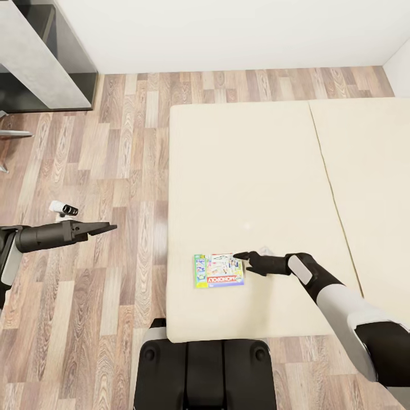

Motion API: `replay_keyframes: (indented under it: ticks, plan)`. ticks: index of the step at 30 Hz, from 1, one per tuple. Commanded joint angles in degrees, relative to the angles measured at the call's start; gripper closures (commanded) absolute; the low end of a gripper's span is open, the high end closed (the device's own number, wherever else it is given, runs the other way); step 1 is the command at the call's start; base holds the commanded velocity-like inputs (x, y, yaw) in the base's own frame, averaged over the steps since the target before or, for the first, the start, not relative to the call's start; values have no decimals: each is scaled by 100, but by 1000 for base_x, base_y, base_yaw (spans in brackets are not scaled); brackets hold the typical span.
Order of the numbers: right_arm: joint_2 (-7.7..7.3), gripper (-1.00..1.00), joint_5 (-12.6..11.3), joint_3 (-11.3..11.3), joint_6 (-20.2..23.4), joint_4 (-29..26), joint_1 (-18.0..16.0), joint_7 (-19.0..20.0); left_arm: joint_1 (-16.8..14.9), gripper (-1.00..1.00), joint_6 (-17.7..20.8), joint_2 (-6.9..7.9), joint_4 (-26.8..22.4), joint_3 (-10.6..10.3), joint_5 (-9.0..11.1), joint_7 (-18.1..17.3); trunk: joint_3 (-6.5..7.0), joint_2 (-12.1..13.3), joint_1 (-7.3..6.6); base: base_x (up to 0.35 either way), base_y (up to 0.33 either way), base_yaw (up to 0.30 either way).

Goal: Put all the toys in the child's room - the three board games (two on the bed and one on the table), the two jigsaw puzzles on the table, and the tennis ball on the table - inside the toy box on the table in the child's room.

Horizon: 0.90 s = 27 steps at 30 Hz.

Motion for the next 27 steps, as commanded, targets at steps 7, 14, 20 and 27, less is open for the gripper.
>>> replay_keyframes:
  ticks: [7, 14, 20, 27]
  plan:
    - [10, -100, 2, 28, -10, -9, 14, 21, -2, -100, 61, -2, 0, -6, -3, -23, -6, -9, 3, 0, 0, 0]
    - [14, -100, 2, 31, -17, -5, 17, 18, -2, -100, 61, -3, 0, -6, -3, -23, -6, -9, 3, 0, 0, 0]
    - [20, -100, 2, 31, -20, -4, 17, -3, -2, -100, 61, 1, 0, 1, -3, -23, -6, -9, 3, 0, 0, 0]
    - [49, -100, 13, 31, -26, 0, 16, -8, -2, -100, 61, -1, 0, -1, -6, -23, -6, -9, 3, 0, 66, 0]
